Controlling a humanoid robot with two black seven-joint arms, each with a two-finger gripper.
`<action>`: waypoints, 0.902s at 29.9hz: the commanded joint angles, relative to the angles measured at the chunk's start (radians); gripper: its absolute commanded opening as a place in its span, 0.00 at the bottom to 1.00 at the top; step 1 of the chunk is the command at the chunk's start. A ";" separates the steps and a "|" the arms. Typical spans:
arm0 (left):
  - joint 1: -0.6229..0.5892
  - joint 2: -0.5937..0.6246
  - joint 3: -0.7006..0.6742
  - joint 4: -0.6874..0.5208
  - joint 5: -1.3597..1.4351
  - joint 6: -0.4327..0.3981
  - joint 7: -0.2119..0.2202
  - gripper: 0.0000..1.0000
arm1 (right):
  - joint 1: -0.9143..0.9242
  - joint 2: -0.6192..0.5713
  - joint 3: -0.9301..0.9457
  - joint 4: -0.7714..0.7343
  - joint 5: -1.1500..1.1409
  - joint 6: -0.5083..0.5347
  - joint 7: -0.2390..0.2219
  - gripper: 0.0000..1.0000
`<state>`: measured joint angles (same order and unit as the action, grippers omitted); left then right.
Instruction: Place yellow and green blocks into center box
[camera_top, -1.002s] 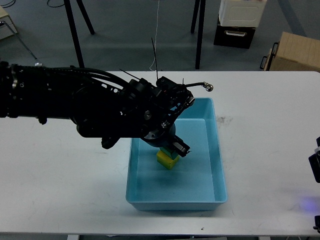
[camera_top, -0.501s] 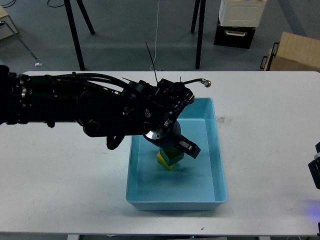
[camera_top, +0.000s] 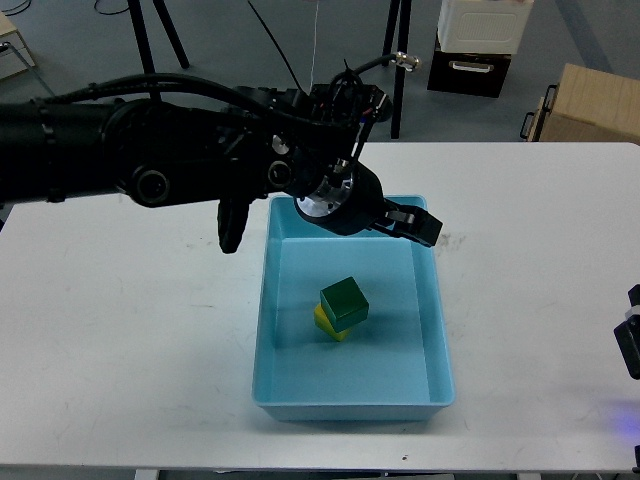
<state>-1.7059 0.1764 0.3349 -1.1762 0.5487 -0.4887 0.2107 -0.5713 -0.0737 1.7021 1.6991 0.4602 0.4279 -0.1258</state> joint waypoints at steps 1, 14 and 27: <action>0.006 0.034 -0.008 -0.007 -0.013 0.000 -0.010 0.93 | -0.001 0.000 0.002 -0.003 0.000 0.000 0.000 1.00; 0.025 0.038 -0.004 -0.008 -0.012 0.000 -0.014 0.92 | 0.016 0.009 -0.001 -0.007 -0.032 -0.006 -0.002 1.00; 0.235 0.409 -0.492 0.065 -0.214 0.000 -0.166 0.93 | 0.027 0.011 0.001 -0.007 -0.034 -0.006 0.002 1.00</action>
<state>-1.5408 0.5078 -0.0548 -1.1434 0.3382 -0.4886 0.0621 -0.5516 -0.0637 1.7108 1.6919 0.4266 0.4217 -0.1256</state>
